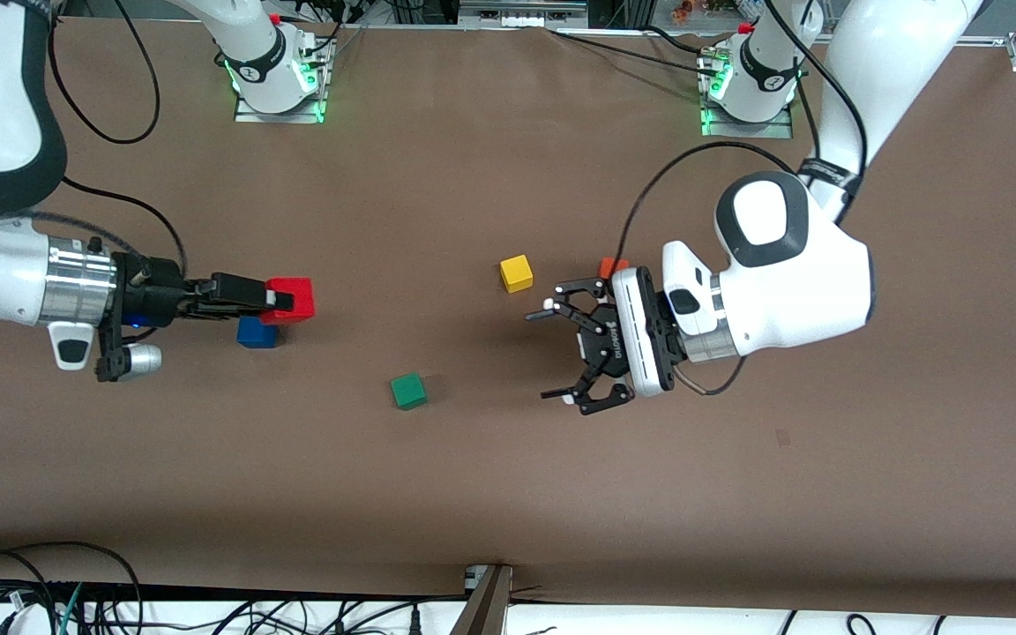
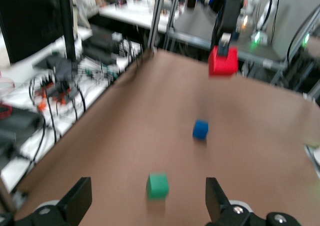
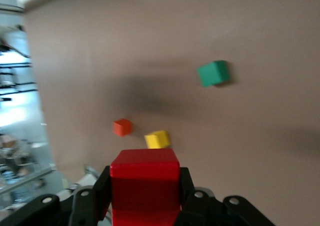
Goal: Pass red block to right arm, stack on blue
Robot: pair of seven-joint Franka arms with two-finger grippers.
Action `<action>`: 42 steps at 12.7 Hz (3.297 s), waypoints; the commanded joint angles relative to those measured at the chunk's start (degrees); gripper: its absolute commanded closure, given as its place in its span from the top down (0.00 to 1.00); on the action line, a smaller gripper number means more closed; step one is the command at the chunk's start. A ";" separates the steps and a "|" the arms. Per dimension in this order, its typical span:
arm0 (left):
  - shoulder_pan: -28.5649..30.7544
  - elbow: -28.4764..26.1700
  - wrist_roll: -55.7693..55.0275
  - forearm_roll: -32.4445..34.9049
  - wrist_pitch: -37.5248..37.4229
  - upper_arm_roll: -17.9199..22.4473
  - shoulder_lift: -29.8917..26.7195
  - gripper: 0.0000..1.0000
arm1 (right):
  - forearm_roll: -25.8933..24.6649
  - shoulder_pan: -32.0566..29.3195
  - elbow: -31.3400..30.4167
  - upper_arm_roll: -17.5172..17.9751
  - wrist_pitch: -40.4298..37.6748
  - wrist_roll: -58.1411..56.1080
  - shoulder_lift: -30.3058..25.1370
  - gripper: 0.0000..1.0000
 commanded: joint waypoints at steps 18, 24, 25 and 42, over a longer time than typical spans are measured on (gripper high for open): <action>-0.34 -7.53 -9.67 27.68 -20.66 34.07 -21.39 1.00 | -38.18 3.39 -46.28 2.60 46.66 -1.65 -15.11 0.00; 0.71 -11.94 -41.08 27.86 -31.10 37.60 -27.90 1.00 | -37.92 2.95 -46.29 2.42 56.78 -3.59 -7.82 0.00; 0.71 -12.29 -46.53 28.55 -34.43 37.60 -28.77 1.00 | -37.83 2.78 -46.11 2.42 56.78 -3.07 -7.38 0.00; -0.60 -14.75 -67.42 37.00 -44.04 32.59 -32.74 1.00 | -37.13 3.04 -45.85 2.24 59.25 2.03 -4.12 0.00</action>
